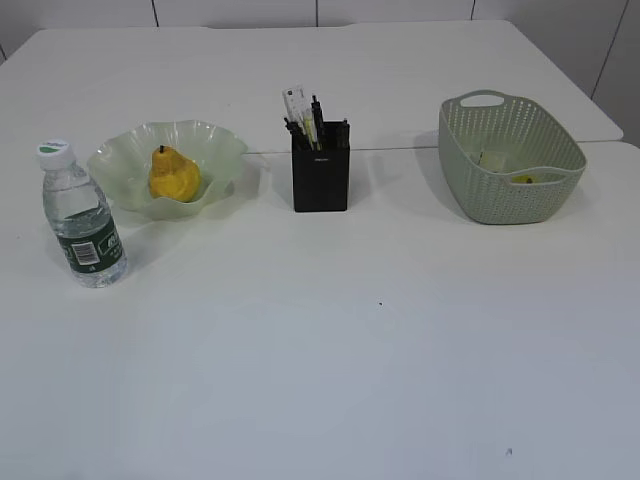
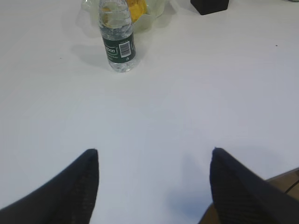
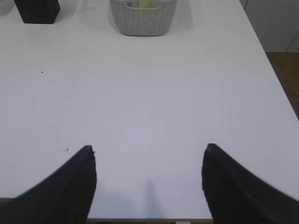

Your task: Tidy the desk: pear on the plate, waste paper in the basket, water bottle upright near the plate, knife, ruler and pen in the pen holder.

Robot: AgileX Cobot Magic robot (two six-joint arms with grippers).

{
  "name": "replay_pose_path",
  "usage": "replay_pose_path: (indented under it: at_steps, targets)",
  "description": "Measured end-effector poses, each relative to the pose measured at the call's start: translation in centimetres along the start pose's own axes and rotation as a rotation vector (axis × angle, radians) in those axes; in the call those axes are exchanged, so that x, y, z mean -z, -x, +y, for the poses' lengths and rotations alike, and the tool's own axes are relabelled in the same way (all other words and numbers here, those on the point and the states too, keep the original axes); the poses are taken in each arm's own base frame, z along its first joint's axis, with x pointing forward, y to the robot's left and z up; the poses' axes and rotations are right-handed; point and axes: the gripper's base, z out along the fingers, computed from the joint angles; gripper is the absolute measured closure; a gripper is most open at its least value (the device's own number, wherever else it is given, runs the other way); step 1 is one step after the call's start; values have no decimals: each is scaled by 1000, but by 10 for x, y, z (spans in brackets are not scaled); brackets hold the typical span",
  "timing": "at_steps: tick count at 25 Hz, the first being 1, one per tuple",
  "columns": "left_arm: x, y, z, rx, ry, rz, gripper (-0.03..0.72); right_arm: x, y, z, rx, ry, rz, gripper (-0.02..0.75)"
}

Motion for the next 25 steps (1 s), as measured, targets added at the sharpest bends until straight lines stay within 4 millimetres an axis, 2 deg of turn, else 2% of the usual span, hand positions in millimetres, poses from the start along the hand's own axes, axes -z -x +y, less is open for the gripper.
replay_pose_path:
  at_steps: [25]
  targets:
    - [0,0,1,-4,6,1,162,0,0,0,1,-6,0,186]
